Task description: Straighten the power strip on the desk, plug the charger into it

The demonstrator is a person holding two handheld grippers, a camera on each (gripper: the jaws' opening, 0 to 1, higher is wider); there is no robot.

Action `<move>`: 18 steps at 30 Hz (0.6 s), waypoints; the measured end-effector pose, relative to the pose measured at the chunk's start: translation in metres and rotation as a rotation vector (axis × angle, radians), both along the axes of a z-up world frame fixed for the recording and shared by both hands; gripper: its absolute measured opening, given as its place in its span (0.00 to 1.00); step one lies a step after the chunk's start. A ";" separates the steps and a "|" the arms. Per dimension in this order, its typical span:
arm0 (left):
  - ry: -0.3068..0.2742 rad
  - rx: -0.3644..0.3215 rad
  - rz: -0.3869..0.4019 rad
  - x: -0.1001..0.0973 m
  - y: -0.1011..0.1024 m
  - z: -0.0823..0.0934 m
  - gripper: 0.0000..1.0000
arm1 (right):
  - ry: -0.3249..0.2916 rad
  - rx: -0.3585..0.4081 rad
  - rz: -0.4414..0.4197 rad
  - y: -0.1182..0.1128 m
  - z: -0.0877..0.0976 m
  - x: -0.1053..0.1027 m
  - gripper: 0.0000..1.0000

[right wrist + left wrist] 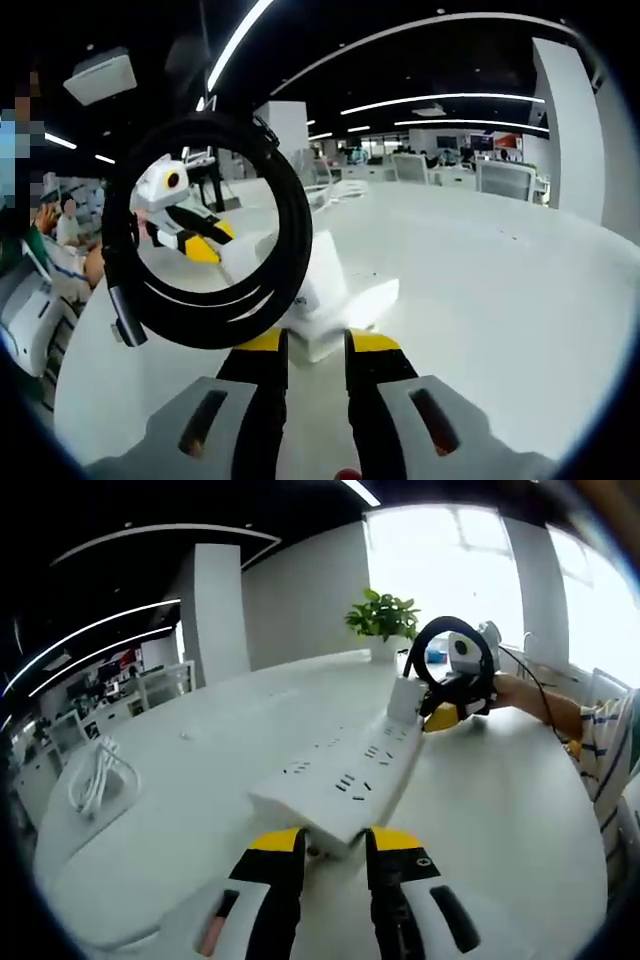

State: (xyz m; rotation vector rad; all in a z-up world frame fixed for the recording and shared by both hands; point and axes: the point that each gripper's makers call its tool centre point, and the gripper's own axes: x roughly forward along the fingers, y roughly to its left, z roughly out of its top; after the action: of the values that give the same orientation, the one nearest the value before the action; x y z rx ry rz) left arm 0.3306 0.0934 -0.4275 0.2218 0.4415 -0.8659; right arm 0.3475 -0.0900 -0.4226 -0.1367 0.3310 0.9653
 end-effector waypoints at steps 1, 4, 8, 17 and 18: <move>-0.001 -0.002 0.005 0.001 0.000 0.000 0.25 | 0.000 -0.003 0.001 0.000 0.000 0.000 0.22; -0.013 -0.011 0.018 0.004 -0.001 0.000 0.25 | 0.001 0.000 -0.002 -0.001 0.000 0.002 0.23; -0.012 -0.024 0.025 0.006 -0.001 0.000 0.25 | 0.002 0.021 -0.010 -0.002 0.000 0.003 0.23; -0.034 -0.055 0.045 0.014 -0.002 0.000 0.25 | -0.013 0.032 -0.038 -0.002 0.000 0.006 0.23; -0.036 -0.056 0.045 0.015 -0.002 0.000 0.25 | -0.014 0.033 -0.041 -0.002 0.000 0.007 0.23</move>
State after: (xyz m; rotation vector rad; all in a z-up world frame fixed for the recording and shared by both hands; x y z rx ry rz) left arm 0.3452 0.0918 -0.4274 0.1748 0.3871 -0.8281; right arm 0.3546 -0.0922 -0.4224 -0.1062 0.3043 0.9288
